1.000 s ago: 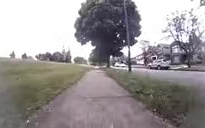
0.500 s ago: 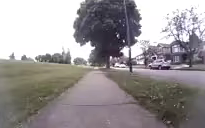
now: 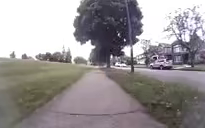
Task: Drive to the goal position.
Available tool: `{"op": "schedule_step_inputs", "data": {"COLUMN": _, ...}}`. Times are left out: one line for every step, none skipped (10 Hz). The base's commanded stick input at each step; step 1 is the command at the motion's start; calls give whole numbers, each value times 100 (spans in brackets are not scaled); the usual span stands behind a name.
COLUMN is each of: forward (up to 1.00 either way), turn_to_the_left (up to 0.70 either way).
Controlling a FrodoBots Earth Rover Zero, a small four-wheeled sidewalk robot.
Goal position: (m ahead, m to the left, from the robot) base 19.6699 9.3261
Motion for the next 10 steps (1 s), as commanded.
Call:
{"op": "schedule_step_inputs", "data": {"forward": 70, "turn_to_the_left": 0}}
{"op": "schedule_step_inputs", "data": {"forward": 70, "turn_to_the_left": 0}}
{"op": "schedule_step_inputs", "data": {"forward": 70, "turn_to_the_left": 0}}
{"op": "schedule_step_inputs", "data": {"forward": 70, "turn_to_the_left": 0}}
{"op": "schedule_step_inputs", "data": {"forward": 70, "turn_to_the_left": 0}}
{"op": "schedule_step_inputs", "data": {"forward": 70, "turn_to_the_left": 0}}
{"op": "schedule_step_inputs", "data": {"forward": 70, "turn_to_the_left": 0}}
{"op": "schedule_step_inputs", "data": {"forward": 70, "turn_to_the_left": 0}}
{"op": "schedule_step_inputs", "data": {"forward": 70, "turn_to_the_left": 0}}
{"op": "schedule_step_inputs", "data": {"forward": 70, "turn_to_the_left": 0}}
